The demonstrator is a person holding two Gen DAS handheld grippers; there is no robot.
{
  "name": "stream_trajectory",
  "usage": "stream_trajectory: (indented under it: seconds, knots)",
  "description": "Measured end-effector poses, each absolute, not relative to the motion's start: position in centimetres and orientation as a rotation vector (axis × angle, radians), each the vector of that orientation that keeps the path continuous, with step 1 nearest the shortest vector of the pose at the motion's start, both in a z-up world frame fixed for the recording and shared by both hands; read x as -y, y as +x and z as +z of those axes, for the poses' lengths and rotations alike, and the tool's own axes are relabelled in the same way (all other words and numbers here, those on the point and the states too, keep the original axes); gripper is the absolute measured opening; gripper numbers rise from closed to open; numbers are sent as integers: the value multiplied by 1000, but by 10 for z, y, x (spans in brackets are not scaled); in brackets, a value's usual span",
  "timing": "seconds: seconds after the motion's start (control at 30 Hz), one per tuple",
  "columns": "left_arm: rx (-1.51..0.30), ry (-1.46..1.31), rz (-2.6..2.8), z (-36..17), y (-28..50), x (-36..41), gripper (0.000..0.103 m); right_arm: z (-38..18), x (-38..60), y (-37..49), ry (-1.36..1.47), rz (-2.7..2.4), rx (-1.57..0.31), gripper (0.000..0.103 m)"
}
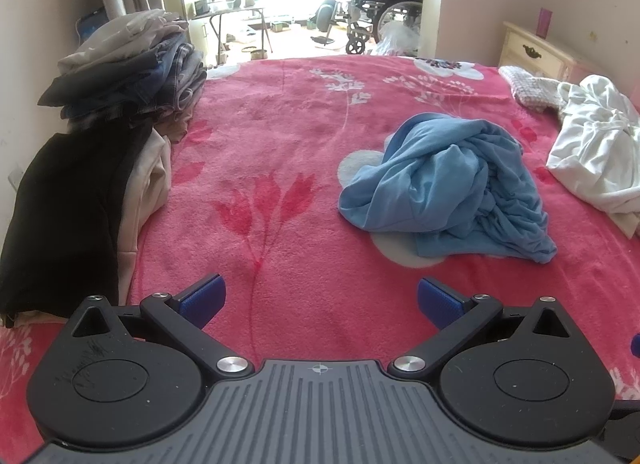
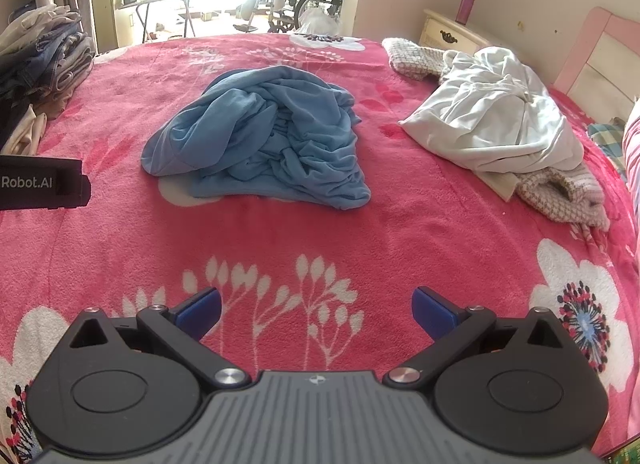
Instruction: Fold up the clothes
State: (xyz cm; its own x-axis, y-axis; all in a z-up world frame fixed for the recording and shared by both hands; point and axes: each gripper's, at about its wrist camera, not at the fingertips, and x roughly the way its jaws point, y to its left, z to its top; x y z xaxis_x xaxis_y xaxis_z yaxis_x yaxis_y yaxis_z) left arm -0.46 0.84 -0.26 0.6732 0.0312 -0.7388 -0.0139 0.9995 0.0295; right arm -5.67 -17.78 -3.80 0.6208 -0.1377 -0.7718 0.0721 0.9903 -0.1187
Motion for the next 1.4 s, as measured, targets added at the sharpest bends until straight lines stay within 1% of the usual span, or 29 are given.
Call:
stream_trajectory:
  seconds: [0.67, 0.8, 1.03, 1.23, 1.37, 1.4]
  knots:
    - [-822, 20, 17, -4, -2, -9, 103, -41, 180, -57, -73, -133, -886, 103]
    - [-799, 13, -9, -3, 7, -6, 103, -38, 192, -50, -55, -139, -838, 103]
    - [-699, 63, -99, -6, 36, 3, 103, -19, 218, -15, -87, -62, -691, 103]
    - [-642, 137, -163, -13, 74, 12, 103, -15, 235, 32, -74, 50, -670, 103]
    - [-650, 112, -257, -22, 93, 13, 103, -10, 245, 77, 4, 105, -676, 103]
    - [-641, 113, -266, -24, 96, 14, 99, -9, 248, 88, 35, 123, -678, 103]
